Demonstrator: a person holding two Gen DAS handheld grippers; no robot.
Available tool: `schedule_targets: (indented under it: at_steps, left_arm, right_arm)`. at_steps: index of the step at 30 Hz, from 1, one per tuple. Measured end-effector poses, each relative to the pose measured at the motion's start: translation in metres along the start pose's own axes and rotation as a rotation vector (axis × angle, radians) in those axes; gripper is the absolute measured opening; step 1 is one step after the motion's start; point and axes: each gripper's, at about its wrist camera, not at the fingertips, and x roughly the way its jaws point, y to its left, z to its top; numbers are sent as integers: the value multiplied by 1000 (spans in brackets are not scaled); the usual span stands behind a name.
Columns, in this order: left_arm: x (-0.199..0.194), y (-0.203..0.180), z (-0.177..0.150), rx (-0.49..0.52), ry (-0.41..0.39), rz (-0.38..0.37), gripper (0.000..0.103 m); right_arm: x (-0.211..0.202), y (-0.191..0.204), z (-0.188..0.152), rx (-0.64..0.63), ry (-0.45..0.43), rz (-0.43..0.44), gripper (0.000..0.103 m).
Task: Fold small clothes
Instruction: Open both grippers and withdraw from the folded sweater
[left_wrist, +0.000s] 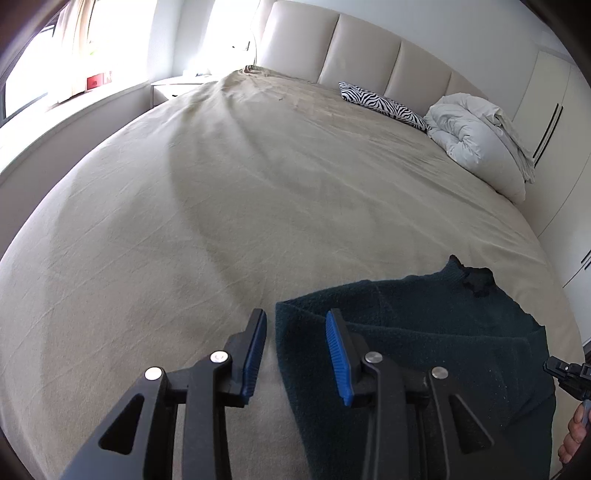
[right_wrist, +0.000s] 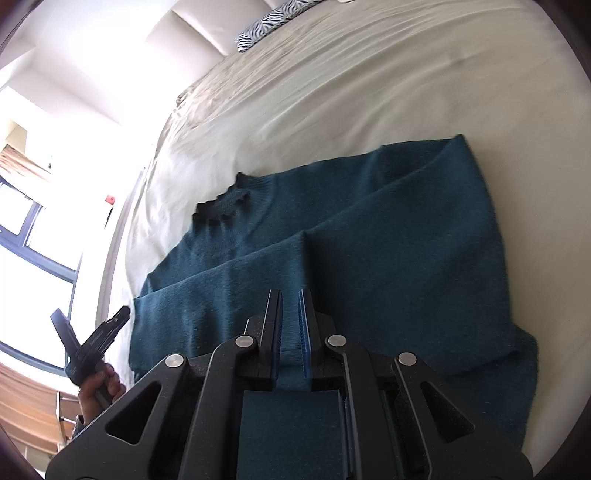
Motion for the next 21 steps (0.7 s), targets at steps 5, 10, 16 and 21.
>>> schedule_targets:
  at_steps: [5,10,16,21]
  left_arm:
    - [30,5,-4,5,63,40,40]
    - [13,20,-10,-14,40,55,40]
    - [-35,4,-45,69,-2,26,44]
    - [-49,6,-78,95,39,88,48]
  right_arm:
    - [45,0,-4,38,99,56,9]
    - [40,-20,-14,103,76,117,8]
    - [17,-12,-27,71,48,148,9]
    - [22,-37,-51,170,99,140,8]
